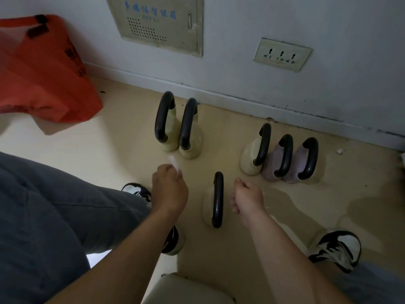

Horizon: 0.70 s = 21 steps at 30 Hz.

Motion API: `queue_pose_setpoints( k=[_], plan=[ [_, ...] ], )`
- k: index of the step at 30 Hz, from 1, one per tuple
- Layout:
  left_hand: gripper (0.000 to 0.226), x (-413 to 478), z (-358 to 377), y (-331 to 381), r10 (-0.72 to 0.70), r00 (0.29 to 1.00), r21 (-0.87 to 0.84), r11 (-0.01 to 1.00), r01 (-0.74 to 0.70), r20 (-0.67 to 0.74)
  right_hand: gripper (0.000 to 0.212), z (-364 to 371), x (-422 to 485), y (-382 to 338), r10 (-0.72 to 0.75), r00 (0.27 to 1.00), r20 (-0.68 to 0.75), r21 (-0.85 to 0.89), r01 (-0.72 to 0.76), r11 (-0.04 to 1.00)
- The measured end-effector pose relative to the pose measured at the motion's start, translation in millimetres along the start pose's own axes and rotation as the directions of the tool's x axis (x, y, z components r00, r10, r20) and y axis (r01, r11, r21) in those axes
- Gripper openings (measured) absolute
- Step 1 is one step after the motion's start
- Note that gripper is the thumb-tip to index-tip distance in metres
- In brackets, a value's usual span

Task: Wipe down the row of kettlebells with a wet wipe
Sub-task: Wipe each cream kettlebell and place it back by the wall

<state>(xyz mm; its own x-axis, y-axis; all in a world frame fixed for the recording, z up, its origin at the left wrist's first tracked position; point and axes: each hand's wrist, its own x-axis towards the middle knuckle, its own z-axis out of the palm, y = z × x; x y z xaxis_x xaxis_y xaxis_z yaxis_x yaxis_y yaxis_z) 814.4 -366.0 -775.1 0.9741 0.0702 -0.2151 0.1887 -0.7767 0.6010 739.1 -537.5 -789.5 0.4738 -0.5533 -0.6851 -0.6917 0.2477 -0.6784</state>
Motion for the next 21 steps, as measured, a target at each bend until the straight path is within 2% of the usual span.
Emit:
queue_pose_setpoints(
  k=[1, 2, 3, 5, 6, 8, 9, 11, 14, 17, 18, 21],
  plan=[
    [0.024, -3, 7, 1, 0.053, 0.996, 0.012, 0.998, -0.054, 0.069, 0.03, 2, 3, 1, 0.02, 1.0, 0.004, 0.023, -0.02, 1.0],
    [0.022, -11, 16, 7, 0.033, 0.975, -0.014, 0.999, -0.031, 0.22, 0.029, 3, 6, 2, 0.047, 0.999, 0.014, 0.03, -0.047, 0.998],
    [0.024, -20, 22, 13, 0.002, 0.922, -0.019, 1.0, 0.006, 0.387, 0.028, 5, 10, 4, 0.071, 0.997, 0.026, 0.034, -0.072, 0.997],
    [0.031, -36, 32, 23, -0.129, 0.775, -0.142, 0.952, 0.271, 0.618, 0.033, 7, 15, 7, 0.143, 0.989, 0.044, 0.017, -0.144, 0.989],
    [0.033, -43, 37, 26, -0.199, 0.707, -0.21, 0.869, 0.447, 0.679, 0.038, 6, 18, 8, 0.181, 0.982, 0.06, 0.001, -0.182, 0.983],
    [0.033, -47, 46, 33, -0.305, 0.605, -0.302, 0.652, 0.696, 0.735, 0.044, 4, 23, 10, 0.246, 0.963, 0.107, -0.015, -0.246, 0.969],
    [0.034, -44, 49, 40, -0.349, 0.57, -0.335, 0.543, 0.77, 0.744, 0.047, 4, 26, 11, 0.278, 0.952, 0.128, -0.02, -0.277, 0.961],
    [0.04, -34, 55, 51, -0.396, 0.529, -0.378, 0.399, 0.835, 0.751, 0.052, 3, 28, 8, 0.333, 0.925, 0.182, -0.034, -0.332, 0.943],
    [0.05, -31, 62, 63, -0.384, 0.534, -0.413, 0.356, 0.838, 0.754, 0.058, 4, 31, -1, 0.398, 0.878, 0.267, -0.009, -0.41, 0.912],
    [0.044, -31, 60, 74, -0.345, 0.538, -0.425, 0.353, 0.833, 0.769, 0.05, 3, 37, -13, 0.401, 0.849, 0.344, 0.095, -0.457, 0.885],
    [0.042, -29, 60, 79, -0.345, 0.528, -0.415, 0.351, 0.839, 0.776, 0.048, 2, 37, -19, 0.396, 0.848, 0.352, 0.11, -0.457, 0.883],
    [0.036, -13, 59, 91, -0.334, 0.429, -0.357, 0.256, 0.898, 0.839, 0.029, -3, 36, -38, 0.377, 0.839, 0.393, 0.159, -0.466, 0.87]
  ],
)
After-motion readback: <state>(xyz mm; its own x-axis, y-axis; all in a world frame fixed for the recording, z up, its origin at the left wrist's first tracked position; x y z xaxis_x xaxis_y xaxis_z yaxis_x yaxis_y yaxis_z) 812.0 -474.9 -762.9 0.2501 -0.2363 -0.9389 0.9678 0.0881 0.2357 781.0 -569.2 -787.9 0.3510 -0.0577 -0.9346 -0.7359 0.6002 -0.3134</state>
